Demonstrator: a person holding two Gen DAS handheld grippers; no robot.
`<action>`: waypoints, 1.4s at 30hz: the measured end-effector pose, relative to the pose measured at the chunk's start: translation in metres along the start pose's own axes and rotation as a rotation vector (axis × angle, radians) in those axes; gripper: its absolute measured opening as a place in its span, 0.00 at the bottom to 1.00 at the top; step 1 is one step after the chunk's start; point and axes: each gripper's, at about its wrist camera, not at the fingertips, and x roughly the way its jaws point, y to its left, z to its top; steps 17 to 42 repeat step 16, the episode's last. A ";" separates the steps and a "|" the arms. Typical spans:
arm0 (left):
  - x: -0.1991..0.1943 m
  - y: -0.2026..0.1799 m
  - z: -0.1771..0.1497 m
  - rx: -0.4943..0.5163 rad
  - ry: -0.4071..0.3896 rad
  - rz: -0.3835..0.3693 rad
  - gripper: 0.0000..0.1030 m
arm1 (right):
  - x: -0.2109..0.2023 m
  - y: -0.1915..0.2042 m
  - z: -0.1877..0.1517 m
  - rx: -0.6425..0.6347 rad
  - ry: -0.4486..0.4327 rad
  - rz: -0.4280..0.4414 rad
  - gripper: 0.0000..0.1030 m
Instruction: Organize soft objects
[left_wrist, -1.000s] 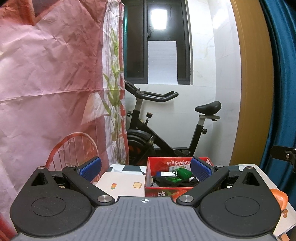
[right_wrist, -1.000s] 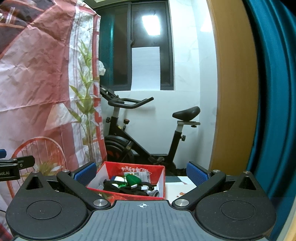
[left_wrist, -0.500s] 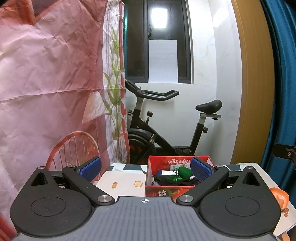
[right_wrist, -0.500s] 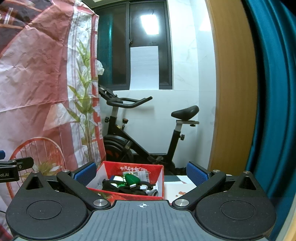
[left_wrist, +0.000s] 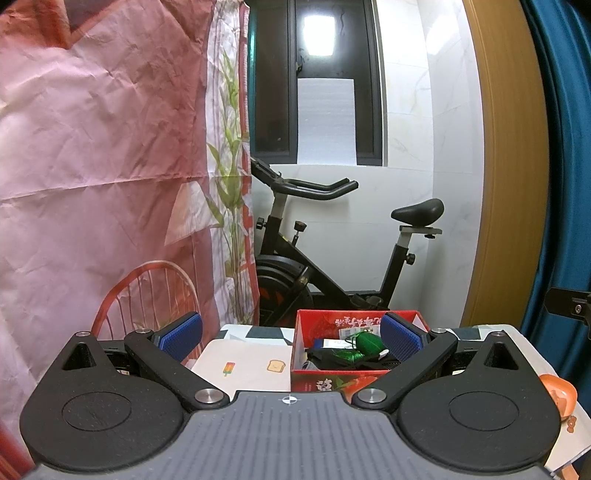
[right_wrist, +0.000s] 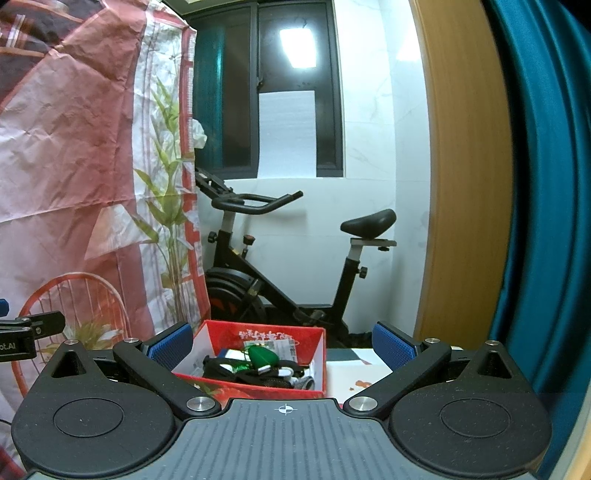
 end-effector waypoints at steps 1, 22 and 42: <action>0.000 0.000 0.000 0.000 0.000 0.000 1.00 | 0.000 0.000 0.000 0.000 0.000 0.000 1.00; -0.001 0.001 -0.001 -0.001 -0.001 0.002 1.00 | 0.000 -0.002 -0.003 0.001 0.004 -0.002 1.00; -0.001 0.001 -0.001 -0.001 -0.001 0.002 1.00 | 0.000 -0.002 -0.003 0.001 0.004 -0.002 1.00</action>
